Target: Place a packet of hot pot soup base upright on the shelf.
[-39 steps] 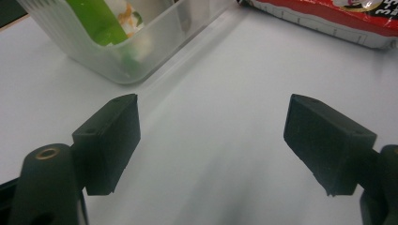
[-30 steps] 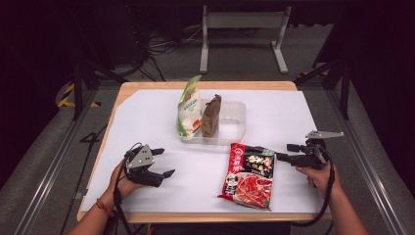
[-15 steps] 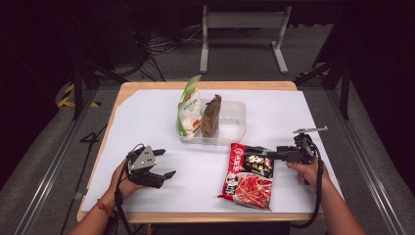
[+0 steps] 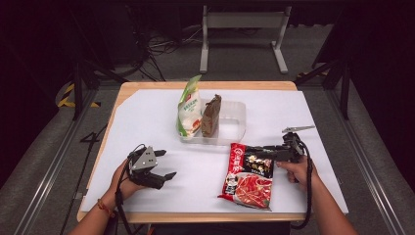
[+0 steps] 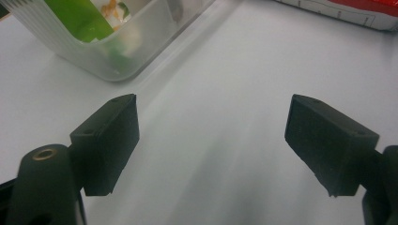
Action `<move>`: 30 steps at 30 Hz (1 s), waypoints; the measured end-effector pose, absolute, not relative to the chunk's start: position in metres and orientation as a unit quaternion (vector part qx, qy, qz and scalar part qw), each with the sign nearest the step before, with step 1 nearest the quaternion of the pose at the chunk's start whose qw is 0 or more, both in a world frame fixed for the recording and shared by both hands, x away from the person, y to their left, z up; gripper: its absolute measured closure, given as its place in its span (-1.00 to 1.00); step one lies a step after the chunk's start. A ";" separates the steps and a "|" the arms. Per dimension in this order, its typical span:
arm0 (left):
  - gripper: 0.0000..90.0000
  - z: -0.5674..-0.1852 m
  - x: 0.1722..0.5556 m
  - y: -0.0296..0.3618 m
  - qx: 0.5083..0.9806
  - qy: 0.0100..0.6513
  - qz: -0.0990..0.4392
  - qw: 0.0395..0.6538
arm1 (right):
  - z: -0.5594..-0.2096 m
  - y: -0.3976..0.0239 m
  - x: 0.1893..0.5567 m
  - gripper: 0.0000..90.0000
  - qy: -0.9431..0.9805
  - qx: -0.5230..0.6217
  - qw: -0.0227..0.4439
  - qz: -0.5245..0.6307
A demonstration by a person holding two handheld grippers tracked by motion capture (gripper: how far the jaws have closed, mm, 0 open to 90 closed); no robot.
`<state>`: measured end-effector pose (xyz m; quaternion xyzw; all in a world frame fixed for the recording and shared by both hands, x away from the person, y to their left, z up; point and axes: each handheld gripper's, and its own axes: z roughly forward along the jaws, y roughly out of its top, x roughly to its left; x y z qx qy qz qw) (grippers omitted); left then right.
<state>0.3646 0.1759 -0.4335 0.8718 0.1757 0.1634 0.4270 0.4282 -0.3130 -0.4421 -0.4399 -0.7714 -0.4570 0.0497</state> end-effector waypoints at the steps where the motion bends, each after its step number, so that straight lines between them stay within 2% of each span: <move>1: -0.58 -0.434 0.365 0.176 0.872 0.175 0.163 0.426 | -0.441 -0.312 0.428 -0.19 -0.773 -0.438 0.050 -0.457; 5: -0.58 -0.434 0.365 0.176 0.874 0.175 0.165 0.421 | -0.441 -0.314 0.424 0.27 -0.772 -0.444 0.031 -0.453; 9: -0.59 -0.434 0.364 0.176 0.875 0.174 0.167 0.419 | -0.441 -0.315 0.423 0.48 -0.772 -0.444 0.019 -0.454; 15: -0.59 -0.434 0.364 0.176 0.875 0.174 0.169 0.419 | -0.430 -0.316 0.415 0.65 -0.780 -0.414 -0.009 -0.469; 19: -0.59 -0.433 0.364 0.177 0.873 0.175 0.170 0.422 | -0.413 -0.319 0.404 0.86 -0.777 -0.385 -0.025 -0.497; 30: -0.59 -0.431 0.364 0.179 0.868 0.180 0.172 0.429 | -0.389 -0.315 0.386 0.94 -0.785 -0.357 -0.055 -0.503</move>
